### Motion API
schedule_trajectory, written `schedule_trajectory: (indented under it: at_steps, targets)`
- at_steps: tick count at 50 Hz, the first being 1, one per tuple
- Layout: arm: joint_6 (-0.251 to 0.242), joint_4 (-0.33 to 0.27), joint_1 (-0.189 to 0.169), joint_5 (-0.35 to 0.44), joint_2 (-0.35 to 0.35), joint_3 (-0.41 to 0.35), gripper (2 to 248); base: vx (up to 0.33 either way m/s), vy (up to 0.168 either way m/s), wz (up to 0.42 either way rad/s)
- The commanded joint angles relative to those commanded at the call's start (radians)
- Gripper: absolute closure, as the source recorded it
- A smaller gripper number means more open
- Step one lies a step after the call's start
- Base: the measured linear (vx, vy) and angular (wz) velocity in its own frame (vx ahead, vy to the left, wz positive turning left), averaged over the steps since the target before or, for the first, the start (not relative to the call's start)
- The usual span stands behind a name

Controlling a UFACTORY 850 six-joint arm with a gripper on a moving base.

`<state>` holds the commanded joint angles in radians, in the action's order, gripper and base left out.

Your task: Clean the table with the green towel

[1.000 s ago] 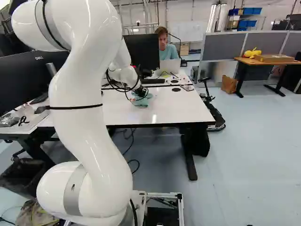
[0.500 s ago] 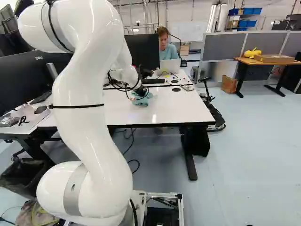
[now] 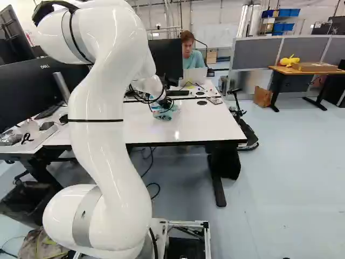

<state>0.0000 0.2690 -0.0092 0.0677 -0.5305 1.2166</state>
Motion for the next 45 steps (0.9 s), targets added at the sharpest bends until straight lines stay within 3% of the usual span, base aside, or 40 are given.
schedule_trajectory:
  at_steps: [45]
  targets:
    - [0.000,0.000,-0.106,0.000,-0.016,0.021,219,0.000,0.000,0.000]
